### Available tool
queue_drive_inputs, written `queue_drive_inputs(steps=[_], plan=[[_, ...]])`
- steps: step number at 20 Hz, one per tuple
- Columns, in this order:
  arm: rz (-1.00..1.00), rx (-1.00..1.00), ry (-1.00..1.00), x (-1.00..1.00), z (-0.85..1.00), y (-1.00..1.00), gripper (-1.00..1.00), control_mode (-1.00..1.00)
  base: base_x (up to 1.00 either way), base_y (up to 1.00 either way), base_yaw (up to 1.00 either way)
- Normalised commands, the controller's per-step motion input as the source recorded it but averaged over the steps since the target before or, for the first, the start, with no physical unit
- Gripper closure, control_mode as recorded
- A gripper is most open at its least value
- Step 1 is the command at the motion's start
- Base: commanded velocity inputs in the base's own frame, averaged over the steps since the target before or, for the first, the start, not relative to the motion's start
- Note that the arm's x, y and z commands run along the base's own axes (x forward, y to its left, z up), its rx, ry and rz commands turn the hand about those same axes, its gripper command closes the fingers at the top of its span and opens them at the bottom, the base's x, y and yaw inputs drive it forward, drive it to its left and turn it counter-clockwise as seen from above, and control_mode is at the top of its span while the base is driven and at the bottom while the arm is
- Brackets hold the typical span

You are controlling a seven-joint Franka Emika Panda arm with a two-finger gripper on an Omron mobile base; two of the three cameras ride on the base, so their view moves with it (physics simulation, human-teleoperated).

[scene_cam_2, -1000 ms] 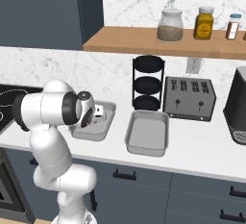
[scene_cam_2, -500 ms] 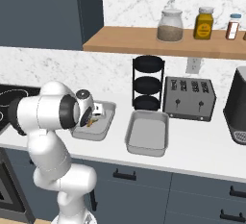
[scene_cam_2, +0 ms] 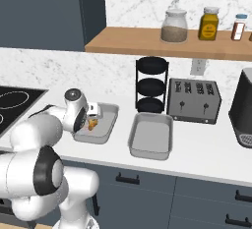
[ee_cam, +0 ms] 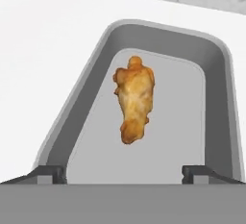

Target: Place one bell pepper and one chicken drumstick in each tupperware on the nearby counter, to pack two identical lunches.

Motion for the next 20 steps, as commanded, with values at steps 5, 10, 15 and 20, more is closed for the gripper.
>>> queue_drive_inputs(steps=[5, 10, 15, 20], plan=[[-0.09, 0.0, 0.0, -0.94, 1.0, -0.16, -1.0, -1.0, 0.0, 0.0, 0.0], [-0.11, 0.0, 0.0, -0.98, 1.0, -0.38, -1.0, -1.0, 0.0, 0.0, 0.0], [-0.05, 0.0, -0.03, -0.99, 1.0, -0.23, -1.0, -1.0, 0.0, 0.0, 0.0], [0.0, 0.0, -0.12, -1.0, 1.0, 0.0, -1.0, -1.0, 0.0, 0.0, 0.0]])
